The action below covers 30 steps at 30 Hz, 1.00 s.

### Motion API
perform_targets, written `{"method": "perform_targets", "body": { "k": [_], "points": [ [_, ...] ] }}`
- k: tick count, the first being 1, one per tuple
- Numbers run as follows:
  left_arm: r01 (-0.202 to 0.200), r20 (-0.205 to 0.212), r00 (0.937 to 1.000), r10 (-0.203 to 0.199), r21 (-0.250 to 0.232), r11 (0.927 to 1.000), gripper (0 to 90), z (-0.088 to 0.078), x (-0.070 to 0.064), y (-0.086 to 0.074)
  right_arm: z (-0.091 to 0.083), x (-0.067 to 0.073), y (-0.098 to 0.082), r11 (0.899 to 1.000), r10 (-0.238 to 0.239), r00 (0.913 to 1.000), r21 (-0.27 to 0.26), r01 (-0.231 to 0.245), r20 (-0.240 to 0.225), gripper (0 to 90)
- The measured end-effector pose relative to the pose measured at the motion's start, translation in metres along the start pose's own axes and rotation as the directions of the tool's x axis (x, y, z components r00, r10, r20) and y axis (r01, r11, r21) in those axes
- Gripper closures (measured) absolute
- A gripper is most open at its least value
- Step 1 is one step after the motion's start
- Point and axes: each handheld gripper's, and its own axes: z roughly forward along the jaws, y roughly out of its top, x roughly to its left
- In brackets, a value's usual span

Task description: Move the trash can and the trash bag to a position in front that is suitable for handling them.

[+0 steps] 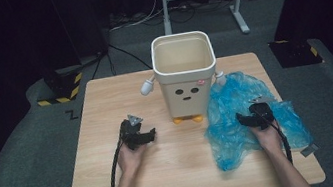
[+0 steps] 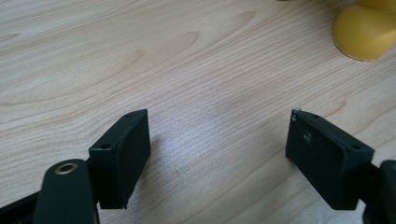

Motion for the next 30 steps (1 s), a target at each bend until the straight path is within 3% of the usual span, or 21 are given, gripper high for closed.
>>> {"method": "perform_targets", "body": {
  "k": [6, 7, 9, 12, 14, 18, 20, 22, 25, 26, 27, 30],
  "points": [
    [0.001, 0.001, 1.0000, -0.001, 0.000, 1.0000, 22.2, 0.000, 0.000, 0.000, 0.000, -0.001, 0.000, 1.000, -0.007, 0.9999, 0.001, 0.007, -0.011, 25.4],
    [0.001, 0.002, 1.0000, -0.001, 0.000, 1.0000, 22.2, 0.000, 0.000, 0.000, -0.002, -0.002, 0.003, 0.999, -0.016, 0.9995, 0.036, 0.017, -0.027, 26.0],
    [-0.009, 0.026, 0.9996, 0.009, 0.009, 0.9999, 22.1, 0.000, 0.000, 0.001, -0.004, -0.004, 0.005, 0.998, -0.004, 0.9978, 0.055, 0.008, -0.066, 25.7],
    [0.005, 0.074, 0.9972, -0.005, 0.005, 1.0000, 21.9, -0.001, -0.001, 0.003, -0.013, -0.004, 0.008, 0.999, -0.027, 0.9954, 0.019, 0.029, -0.092, 25.4],
    [0.003, 0.085, 0.9964, -0.003, -0.001, 1.0000, 20.6, -0.001, -0.002, 0.004, -0.016, -0.003, 0.010, 0.999, -0.038, 0.9943, 0.003, 0.038, -0.100, 25.4],
    [0.003, 0.154, 0.9881, 0.006, -0.063, 0.9980, 19.7, -0.008, -0.011, 0.012, -0.030, 0.007, 0.016, 0.995, -0.075, 0.9847, -0.076, 0.064, -0.157, 26.3],
    [0.007, 0.167, 0.9860, 0.007, -0.080, 0.9968, 19.8, -0.009, -0.012, 0.014, -0.030, 0.013, 0.018, 0.993, -0.097, 0.9776, -0.088, 0.082, -0.187, 26.6],
    [0.021, 0.195, 0.9808, -0.002, -0.094, 0.9954, 19.8, -0.011, -0.015, 0.017, -0.030, 0.015, 0.019, 0.992, -0.103, 0.9758, -0.090, 0.087, -0.193, 26.9],
    [0.027, 0.231, 0.9729, 0.001, -0.117, 0.9928, 20.6, -0.014, -0.022, 0.024, -0.029, 0.030, 0.027, 0.987, -0.141, 0.9617, -0.103, 0.119, -0.235, 28.1],
    [0.020, 0.234, 0.9723, 0.009, -0.122, 0.9924, 21.8, -0.014, -0.024, 0.026, -0.028, 0.034, 0.029, 0.986, -0.153, 0.9580, -0.110, 0.129, -0.243, 28.7],
    [-0.011, 0.217, 0.9755, 0.034, -0.106, 0.9943, 22.7, -0.011, -0.027, 0.030, -0.027, 0.038, 0.031, 0.985, -0.158, 0.9563, -0.113, 0.134, -0.246, 28.8],
    [-0.008, 0.230, 0.9729, 0.029, -0.091, 0.9958, 23.0, -0.007, -0.027, 0.033, -0.023, 0.045, 0.034, 0.982, -0.174, 0.9534, -0.115, 0.150, -0.246, 28.7]
  ]
}}
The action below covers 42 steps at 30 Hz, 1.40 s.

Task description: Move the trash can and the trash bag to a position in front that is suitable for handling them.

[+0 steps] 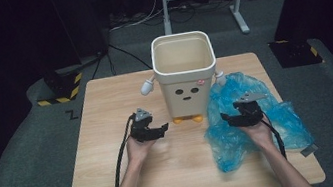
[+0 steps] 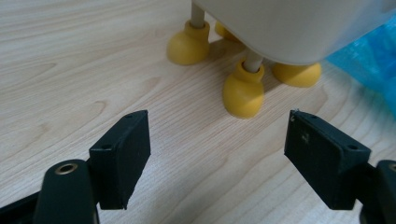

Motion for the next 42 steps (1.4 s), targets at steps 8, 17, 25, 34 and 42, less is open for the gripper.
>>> {"method": "perform_targets", "body": {
  "k": [8, 17, 25, 34, 42],
  "points": [
    [-0.026, 0.036, 0.9990, 0.028, -0.045, 0.9986, 23.8, 0.005, -0.012, 0.014, 0.016, 0.018, 0.013, 0.999, -0.036, 0.9973, 0.000, 0.036, -0.065, 30.0],
    [-0.056, 0.060, 0.9964, 0.060, -0.069, 0.9960, 30.3, 0.011, -0.021, 0.024, 0.018, 0.033, 0.029, 0.996, -0.074, 0.9878, -0.051, 0.068, -0.137, 35.2],
    [-0.070, 0.078, 0.9943, 0.074, -0.056, 0.9960, 32.8, 0.014, -0.024, 0.030, 0.020, 0.036, 0.035, 0.994, -0.087, 0.9841, -0.073, 0.076, -0.155, 42.6],
    [-0.063, 0.087, 0.9940, 0.067, -0.046, 0.9970, 32.9, 0.015, -0.023, 0.032, 0.023, 0.035, 0.039, 0.995, -0.090, 0.9812, -0.065, 0.080, -0.171, 42.4],
    [-0.045, 0.092, 0.9946, 0.049, -0.045, 0.9980, 32.9, 0.017, -0.020, 0.033, 0.026, 0.032, 0.043, 0.995, -0.093, 0.9788, -0.051, 0.085, -0.182, 42.1]
  ]
}}
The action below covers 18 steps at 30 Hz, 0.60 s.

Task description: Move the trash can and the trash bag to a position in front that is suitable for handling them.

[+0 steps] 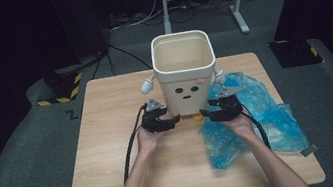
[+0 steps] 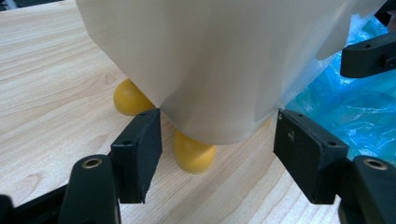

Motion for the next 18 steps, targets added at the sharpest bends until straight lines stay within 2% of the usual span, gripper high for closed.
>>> {"method": "perform_targets", "body": {
  "k": [13, 18],
  "points": [
    [0.007, 0.003, 1.0000, -0.007, 0.008, 0.9999, 32.7, 0.0016, 0.0020, 0.0021, 0.0045, -0.0013, -0.0009, 1.000, 0.005, 1.0000, 0.008, -0.005, 0.007, 41.7],
    [0.025, 0.007, 0.9997, -0.025, 0.006, 0.9997, 32.2, 0.0005, 0.0019, 0.0019, 0.0031, -0.0008, -0.0030, 1.000, 0.008, 1.0000, -0.002, -0.008, 0.002, 41.8]
  ]
}}
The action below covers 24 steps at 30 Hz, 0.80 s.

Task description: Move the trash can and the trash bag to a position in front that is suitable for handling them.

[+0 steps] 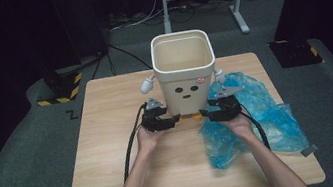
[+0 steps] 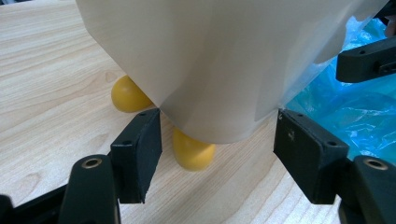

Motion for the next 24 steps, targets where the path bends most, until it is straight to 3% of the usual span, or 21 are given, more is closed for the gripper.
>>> {"method": "perform_targets", "body": {
  "k": [5, 7, 8, 10, 11, 12, 13, 14, 17, 18, 22, 24],
  "points": [
    [0.028, -0.008, 0.9996, -0.028, -0.019, 0.9994, 30.0, -0.007, 0.002, 0.001, -0.009, -0.012, -0.017, 0.998, 0.070, 0.9967, -0.002, -0.070, 0.041, 35.5],
    [0.023, -0.004, 0.9997, -0.023, -0.018, 0.9996, 29.9, -0.010, 0.002, 0.001, -0.014, -0.018, -0.024, 0.994, 0.111, 0.9916, -0.007, -0.110, 0.067, 34.3],
    [0.020, -0.006, 0.9998, -0.020, -0.022, 0.9996, 29.9, -0.012, 0.001, 0.001, -0.014, -0.018, -0.024, 0.994, 0.111, 0.9916, -0.007, -0.110, 0.067, 34.3],
    [0.007, -0.020, 0.9998, -0.007, -0.029, 0.9996, 30.0, -0.016, -0.001, 0.002, -0.018, -0.025, -0.032, 0.991, 0.134, 0.9829, -0.002, -0.135, 0.126, 34.0],
    [0.002, -0.030, 0.9995, -0.003, -0.034, 0.9994, 30.0, -0.019, -0.003, 0.002, -0.018, -0.025, -0.032, 0.991, 0.134, 0.9829, -0.002, -0.135, 0.126, 34.0],
    [-0.001, -0.039, 0.9992, -0.001, -0.049, 0.9988, 30.2, -0.022, -0.004, 0.003, -0.018, -0.028, -0.035, 0.990, 0.141, 0.9790, 0.002, -0.143, 0.147, 34.0],
    [0.005, -0.035, 0.9994, -0.008, -0.078, 0.9969, 33.1, -0.028, -0.006, 0.004, -0.019, -0.033, -0.042, 0.987, 0.155, 0.9666, 0.007, -0.160, 0.204, 34.2],
    [0.005, -0.035, 0.9994, -0.008, -0.078, 0.9969, 34.9, -0.028, -0.006, 0.004, -0.019, -0.033, -0.042, 0.987, 0.155, 0.9666, 0.007, -0.160, 0.204, 34.2],
    [-0.001, -0.022, 0.9998, -0.001, -0.092, 0.9958, 36.6, -0.034, -0.007, 0.006, -0.018, -0.038, -0.051, 0.985, 0.157, 0.9544, 0.033, -0.171, 0.254, 34.1],
    [-0.008, -0.022, 0.9997, 0.006, -0.092, 0.9957, 36.8, -0.036, -0.008, 0.007, -0.018, -0.043, -0.058, 0.981, 0.163, 0.9446, 0.056, -0.186, 0.285, 33.3],
    [-0.009, -0.019, 0.9998, 0.007, -0.094, 0.9955, 35.9, -0.043, -0.009, 0.009, -0.019, -0.051, -0.068, 0.972, 0.195, 0.9206, 0.061, -0.229, 0.338, 30.4],
    [-0.009, -0.024, 0.9997, 0.007, -0.095, 0.9954, 35.3, -0.045, -0.010, 0.009, -0.019, -0.053, -0.070, 0.970, 0.197, 0.9155, 0.065, -0.234, 0.351, 29.3]
  ]
}}
